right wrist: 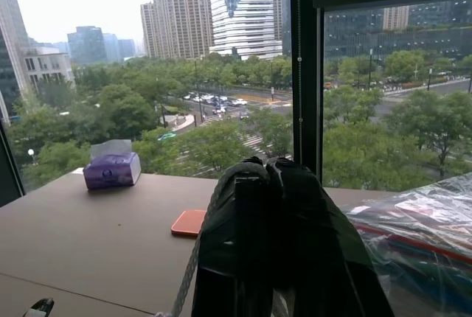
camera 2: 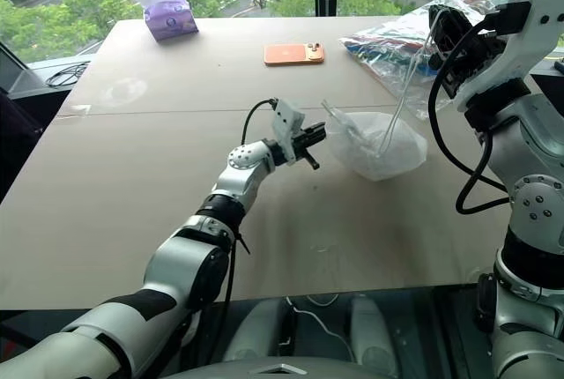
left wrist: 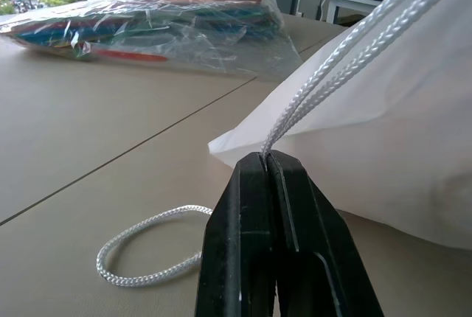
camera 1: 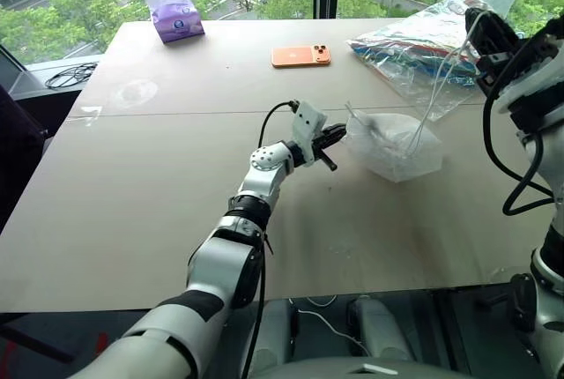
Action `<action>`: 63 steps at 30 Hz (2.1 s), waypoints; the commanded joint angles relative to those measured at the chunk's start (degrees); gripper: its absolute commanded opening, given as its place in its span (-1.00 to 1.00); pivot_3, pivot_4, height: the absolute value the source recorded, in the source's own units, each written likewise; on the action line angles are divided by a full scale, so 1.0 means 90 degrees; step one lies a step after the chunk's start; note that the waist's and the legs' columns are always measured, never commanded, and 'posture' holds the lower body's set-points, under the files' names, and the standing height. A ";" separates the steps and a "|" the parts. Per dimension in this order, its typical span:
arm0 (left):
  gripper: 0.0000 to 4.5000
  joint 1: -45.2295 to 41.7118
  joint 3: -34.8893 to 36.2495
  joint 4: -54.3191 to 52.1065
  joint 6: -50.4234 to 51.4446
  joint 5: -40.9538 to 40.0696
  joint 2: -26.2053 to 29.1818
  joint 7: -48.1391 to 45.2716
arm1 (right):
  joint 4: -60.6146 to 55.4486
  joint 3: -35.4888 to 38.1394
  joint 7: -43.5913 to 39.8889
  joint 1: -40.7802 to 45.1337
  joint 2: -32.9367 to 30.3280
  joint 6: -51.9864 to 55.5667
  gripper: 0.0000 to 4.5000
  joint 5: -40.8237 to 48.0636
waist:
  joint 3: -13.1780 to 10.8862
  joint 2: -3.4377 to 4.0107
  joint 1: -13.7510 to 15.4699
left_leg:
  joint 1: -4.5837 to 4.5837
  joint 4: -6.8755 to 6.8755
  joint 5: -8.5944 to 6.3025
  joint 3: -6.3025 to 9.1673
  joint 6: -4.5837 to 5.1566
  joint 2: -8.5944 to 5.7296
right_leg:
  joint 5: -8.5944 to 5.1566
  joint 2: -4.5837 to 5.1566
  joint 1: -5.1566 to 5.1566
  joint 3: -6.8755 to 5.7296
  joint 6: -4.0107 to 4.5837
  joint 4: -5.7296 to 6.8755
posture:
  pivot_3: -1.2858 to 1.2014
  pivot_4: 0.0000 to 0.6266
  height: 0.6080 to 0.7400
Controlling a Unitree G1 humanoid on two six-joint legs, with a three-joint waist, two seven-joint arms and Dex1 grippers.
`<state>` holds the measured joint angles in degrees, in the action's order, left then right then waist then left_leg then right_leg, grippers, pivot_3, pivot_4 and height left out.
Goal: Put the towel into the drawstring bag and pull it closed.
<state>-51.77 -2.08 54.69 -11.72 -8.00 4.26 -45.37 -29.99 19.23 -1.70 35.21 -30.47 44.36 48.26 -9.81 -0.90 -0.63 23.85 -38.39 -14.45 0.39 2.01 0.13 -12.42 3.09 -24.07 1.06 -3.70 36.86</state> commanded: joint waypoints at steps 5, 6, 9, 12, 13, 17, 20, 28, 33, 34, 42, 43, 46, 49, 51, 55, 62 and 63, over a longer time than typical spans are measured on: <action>-0.98 -0.0379 0.0336 0.0195 -0.0982 0.0352 0.0245 0.1405 | -0.0293 0.0196 0.0074 -0.0154 0.0036 -0.0236 -1.00 -0.0102 | 0.0000 0.0000 -0.0001 | 0.0000 0.0000 0.0000 0.0001 0.0000 0.0002 | 0.0000 0.0000 0.0000 0.0001 0.0000 0.0000 | 0.03 -0.52 1.00; -0.98 -0.0462 0.0436 0.0288 -0.1137 0.0413 0.0317 0.1855 | -0.0284 0.0224 0.0091 -0.0210 0.0028 -0.0259 -1.00 -0.0149 | -0.0001 -0.0001 -0.0001 | 0.0000 0.0000 0.0000 0.0002 0.0000 0.0002 | 0.0000 0.0001 0.0000 0.0000 0.0000 0.0001 | 0.03 -0.52 1.00; -0.98 -0.0609 0.0630 0.0495 -0.1435 0.0533 0.0457 0.2772 | -0.0298 0.0321 0.0161 -0.0352 0.0016 -0.0316 -1.00 -0.0201 | -0.0001 -0.0001 0.0004 | -0.0001 0.0000 0.0000 0.0002 0.0000 0.0003 | 0.0000 0.0001 -0.0001 0.0001 0.0000 0.0003 | 0.03 -0.52 1.00; -0.98 -0.0635 0.0721 0.0607 -0.1667 0.0785 0.0598 0.3762 | -0.0365 0.0454 0.0203 -0.0445 0.0027 -0.0317 -1.00 -0.0123 | 0.0000 -0.0001 0.0020 | -0.0001 0.0000 0.0000 0.0002 0.0000 0.0003 | 0.0001 0.0005 0.0000 0.0000 -0.0001 0.0002 | 0.03 -0.52 1.00; -0.98 -0.0631 0.0728 0.0631 -0.1740 0.0907 0.0647 0.4129 | -0.0381 0.0486 0.0215 -0.0469 0.0032 -0.0314 -1.00 -0.0102 | 0.0000 -0.0001 0.0022 | 0.0000 0.0000 0.0000 0.0001 0.0000 0.0003 | 0.0001 0.0006 0.0000 0.0000 -0.0001 0.0001 | 0.03 -0.52 1.00; -0.98 -0.0615 0.0673 0.0639 -0.1875 0.1424 0.0865 0.5468 | -0.0473 0.0530 0.0326 -0.0631 0.0056 -0.0320 -1.00 -0.0122 | 0.0000 -0.0002 0.0029 | 0.0000 0.0000 0.0000 0.0003 0.0000 0.0001 | 0.0001 0.0006 0.0000 -0.0002 -0.0002 0.0002 | 0.03 -0.52 1.00; -0.98 -0.0604 0.0588 0.0567 -0.1802 0.1937 0.1119 0.6610 | -0.0495 0.0576 0.0493 -0.0807 0.0143 -0.0397 -1.00 -0.0226 | 0.0000 -0.0002 0.0021 | 0.0000 0.0000 0.0000 0.0003 0.0000 0.0000 | 0.0001 0.0005 0.0000 -0.0002 -0.0002 0.0002 | 0.03 -0.52 1.00; -0.98 -0.0583 0.0534 0.0533 -0.1370 0.2480 0.1506 0.8090 | -0.0065 0.1079 0.1022 -0.1198 0.0357 -0.0943 -1.00 -0.1049 | 0.0001 -0.0004 0.0073 | -0.0001 0.0000 0.0000 0.0000 -0.0001 -0.0004 | 0.0001 0.0007 0.0000 -0.0003 -0.0002 0.0004 | 0.03 -0.52 1.00; -0.98 -0.0556 0.0634 0.0569 -0.1124 0.2429 0.1656 0.8394 | 0.0265 0.1372 0.1317 -0.1144 0.0416 -0.1144 -1.00 -0.1371 | 0.0001 -0.0004 0.0091 | -0.0002 0.0001 0.0001 -0.0003 -0.0002 -0.0007 | 0.0001 0.0006 -0.0001 -0.0003 -0.0002 0.0004 | 0.03 -0.52 1.00; -0.98 -0.0549 0.0659 0.0581 -0.1092 0.2406 0.1689 0.8430 | 0.0326 0.1415 0.1364 -0.1143 0.0423 -0.1163 -1.00 -0.1412 | 0.0001 -0.0003 0.0089 | -0.0002 0.0001 0.0001 -0.0006 -0.0002 -0.0007 | 0.0001 0.0005 -0.0001 -0.0003 -0.0002 0.0005 | 0.03 -0.52 1.00; -0.98 -0.0482 0.0813 0.0664 -0.0884 0.2342 0.2019 0.8774 | 0.0603 0.1512 0.1599 -0.1231 0.0435 -0.1138 -1.00 -0.1669 | 0.0001 -0.0003 0.0082 | -0.0003 0.0001 0.0001 -0.0018 -0.0002 -0.0008 | 0.0001 0.0005 -0.0001 -0.0002 -0.0002 0.0006 | 0.03 -0.52 1.00; -0.98 -0.0480 0.0836 0.0683 -0.0859 0.2320 0.2060 0.8815 | 0.0645 0.1557 0.1659 -0.1232 0.0436 -0.1133 -1.00 -0.1712 | 0.0001 -0.0003 0.0083 | -0.0003 0.0001 0.0001 -0.0018 -0.0002 -0.0008 | 0.0001 0.0005 -0.0001 -0.0002 -0.0002 0.0006 | 0.03 -0.52 1.00; -0.98 -0.0465 0.0948 0.0795 -0.0728 0.2231 0.2252 0.8948 | 0.0857 0.1821 0.2011 -0.1233 0.0439 -0.1173 -1.00 -0.1912 | 0.0001 -0.0004 0.0084 | -0.0003 0.0000 0.0001 -0.0018 -0.0002 -0.0008 | 0.0001 0.0006 0.0000 -0.0002 -0.0002 0.0006 | 0.03 -0.52 1.00; -0.98 -0.0439 0.1007 0.0846 -0.0663 0.2171 0.2357 0.9000 | 0.0945 0.1983 0.2336 -0.1229 0.0469 -0.1191 -1.00 -0.2048 | 0.0001 -0.0004 0.0084 | -0.0003 0.0000 0.0001 -0.0020 -0.0002 -0.0008 | 0.0001 0.0006 0.0000 -0.0002 -0.0002 0.0007 | 0.03 -0.52 1.00; -0.98 -0.0423 0.1033 0.0863 -0.0646 0.2154 0.2420 0.9038 | 0.0971 0.2076 0.2596 -0.1233 0.0509 -0.1194 -1.00 -0.2125 | 0.0001 -0.0004 0.0085 | -0.0003 0.0000 0.0001 -0.0020 -0.0002 -0.0008 | 0.0001 0.0005 0.0000 -0.0003 -0.0002 0.0007 | 0.03 -0.52 1.00; -0.98 -0.0397 0.1092 0.0882 -0.0642 0.2088 0.2472 0.9046 | 0.1054 0.2205 0.2860 -0.1261 0.0546 -0.1193 -1.00 -0.2123 | 0.0001 -0.0004 0.0080 | -0.0003 0.0000 0.0001 -0.0020 -0.0003 -0.0008 | 0.0001 0.0006 -0.0001 -0.0001 -0.0002 0.0008 | 0.03 -0.52 1.00; -0.98 -0.0356 0.1158 0.0576 -0.1733 0.0784 0.1665 0.5592 | 0.0419 0.0519 0.0818 -0.1739 0.0333 0.0003 -1.00 -0.0650 | 0.0003 -0.0003 0.0046 | -0.0003 0.0000 0.0001 -0.0033 -0.0002 -0.0005 | 0.0001 0.0005 0.0002 -0.0007 -0.0001 0.0006 | 0.03 -0.52 1.00; -0.98 -0.0285 0.1071 0.0475 -0.1742 0.0682 0.1605 0.4955 | 0.0339 0.0268 0.0483 -0.1971 0.0216 0.0139 -1.00 -0.0613 | 0.0003 -0.0002 0.0045 | -0.0003 0.0000 0.0001 -0.0035 -0.0002 -0.0006 | 0.0001 0.0005 0.0003 -0.0008 -0.0001 0.0005 | 0.03 -0.52 1.00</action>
<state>-54.91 8.54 61.61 -25.19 0.56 19.65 9.21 -23.18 24.85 8.17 19.42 -26.97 42.96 40.55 -9.78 -0.92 -0.22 23.83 -38.38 -14.44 0.07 1.99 0.05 -12.41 3.14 -24.03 0.98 -3.70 36.89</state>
